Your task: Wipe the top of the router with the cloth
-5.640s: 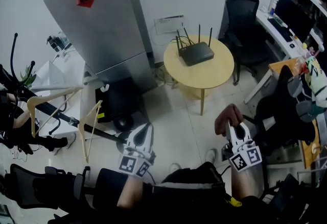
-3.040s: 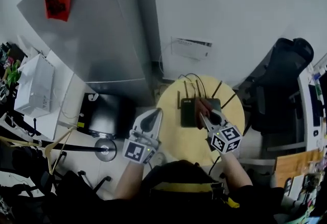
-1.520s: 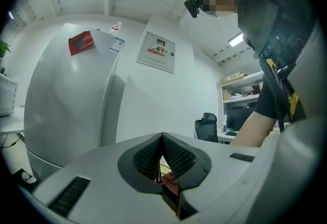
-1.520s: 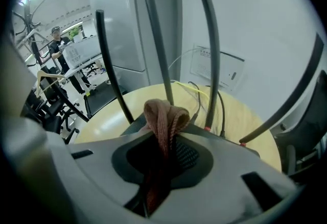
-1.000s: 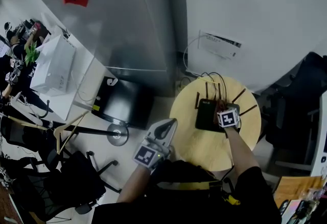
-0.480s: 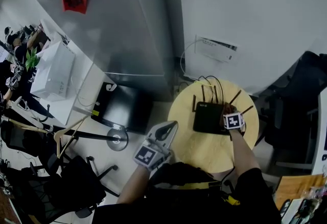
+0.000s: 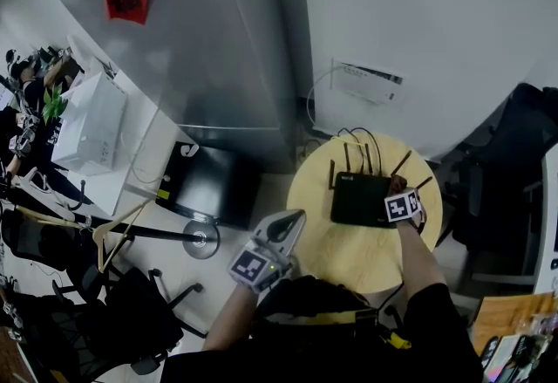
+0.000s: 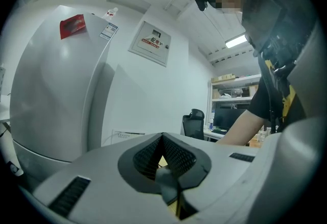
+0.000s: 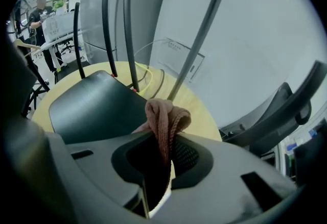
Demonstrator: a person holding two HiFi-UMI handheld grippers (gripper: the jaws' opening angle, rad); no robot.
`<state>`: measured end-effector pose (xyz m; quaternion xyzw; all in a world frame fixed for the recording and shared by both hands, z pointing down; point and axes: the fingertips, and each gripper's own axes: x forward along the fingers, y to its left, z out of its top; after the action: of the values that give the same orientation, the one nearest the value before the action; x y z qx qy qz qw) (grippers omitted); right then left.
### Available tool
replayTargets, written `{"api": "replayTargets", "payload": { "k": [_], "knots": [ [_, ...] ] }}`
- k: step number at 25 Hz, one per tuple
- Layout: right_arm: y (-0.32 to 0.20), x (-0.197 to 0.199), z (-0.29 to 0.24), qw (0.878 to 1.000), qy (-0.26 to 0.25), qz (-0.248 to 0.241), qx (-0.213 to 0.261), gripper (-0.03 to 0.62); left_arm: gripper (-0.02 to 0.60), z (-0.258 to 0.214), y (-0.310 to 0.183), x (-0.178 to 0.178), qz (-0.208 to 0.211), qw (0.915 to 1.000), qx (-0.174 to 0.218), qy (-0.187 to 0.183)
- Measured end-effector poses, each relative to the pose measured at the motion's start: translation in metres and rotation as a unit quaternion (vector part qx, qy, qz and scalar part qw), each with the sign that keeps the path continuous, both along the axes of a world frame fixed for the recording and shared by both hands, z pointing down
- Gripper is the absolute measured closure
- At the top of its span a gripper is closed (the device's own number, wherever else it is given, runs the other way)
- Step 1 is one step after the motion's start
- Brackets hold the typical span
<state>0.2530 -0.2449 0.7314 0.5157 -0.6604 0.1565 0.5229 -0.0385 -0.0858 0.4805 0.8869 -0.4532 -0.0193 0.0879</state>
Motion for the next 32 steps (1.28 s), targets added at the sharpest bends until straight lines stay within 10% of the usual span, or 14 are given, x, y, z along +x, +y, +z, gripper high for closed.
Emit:
{"api": "replayTargets", "payload": {
  "k": [13, 18, 24, 32],
  "knots": [
    [0.004, 0.007, -0.026, 0.997, 0.045, 0.01, 0.062, 0.531, 0.588, -0.004, 0.012, -0.019, -0.003, 1.0, 0.008, 0.001],
    [0.006, -0.009, -0.034, 0.99, -0.102, 0.022, 0.095, 0.531, 0.588, -0.008, 0.008, -0.02, -0.008, 0.9996, 0.015, 0.022],
    [0.034, -0.074, -0.074, 0.937, -0.335, -0.025, 0.101, 0.531, 0.588, -0.013, 0.0, -0.027, -0.018, 0.9986, 0.05, 0.004],
    [0.058, -0.177, -0.085, 0.899, -0.425, -0.096, 0.042, 0.531, 0.588, -0.02, -0.01, -0.031, -0.013, 0.9983, 0.054, 0.021]
  ]
}}
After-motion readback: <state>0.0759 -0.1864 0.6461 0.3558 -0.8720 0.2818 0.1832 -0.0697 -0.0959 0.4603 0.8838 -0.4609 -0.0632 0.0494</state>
